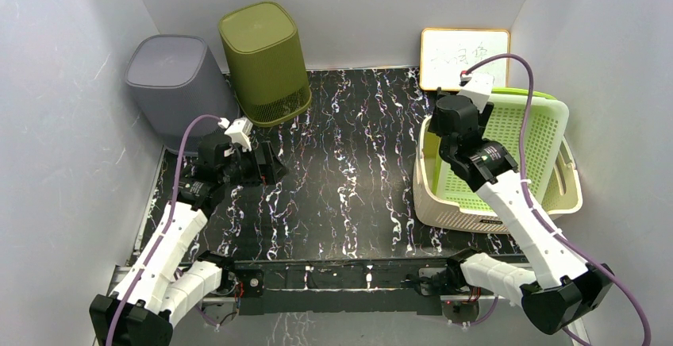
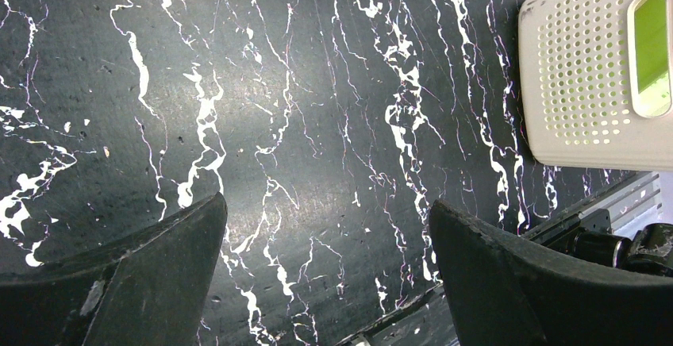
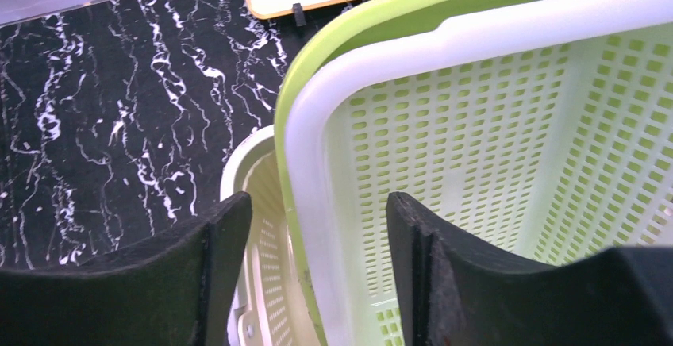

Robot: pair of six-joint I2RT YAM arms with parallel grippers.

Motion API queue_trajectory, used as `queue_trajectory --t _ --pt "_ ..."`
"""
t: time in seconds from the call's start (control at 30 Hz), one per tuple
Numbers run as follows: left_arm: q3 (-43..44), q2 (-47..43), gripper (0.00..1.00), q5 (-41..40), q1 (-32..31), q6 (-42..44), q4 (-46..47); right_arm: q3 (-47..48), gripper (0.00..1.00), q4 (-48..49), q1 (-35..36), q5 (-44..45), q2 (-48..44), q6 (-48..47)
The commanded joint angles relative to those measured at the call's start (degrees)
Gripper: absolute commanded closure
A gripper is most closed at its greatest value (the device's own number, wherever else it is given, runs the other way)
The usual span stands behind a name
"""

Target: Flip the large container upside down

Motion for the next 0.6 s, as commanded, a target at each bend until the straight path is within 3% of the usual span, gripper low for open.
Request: queue_trajectory --t 0.0,0.1,0.33,0.57 --pt "-0.62 -1.34 0.02 0.03 -0.09 0.69 -0.4 -1.81 0.45 5.17 -0.1 4.91 -0.36 -0.89" --pt "-1.18 -1.73 0.02 0.04 -0.08 0.6 -0.43 -2.59 0.6 6.04 -0.07 4.66 -0.17 -0.64" --pt "-1.97 -3.04 0.02 -0.3 -0.07 0.42 -1.01 -4.36 0.6 7.34 -0.29 5.96 0.37 -1.54" --pt "-1.79 -4.13 0.02 -0.67 -0.13 0.38 -2.12 -7.02 0.69 11.3 -0.9 6.47 -0.47 -4.08"
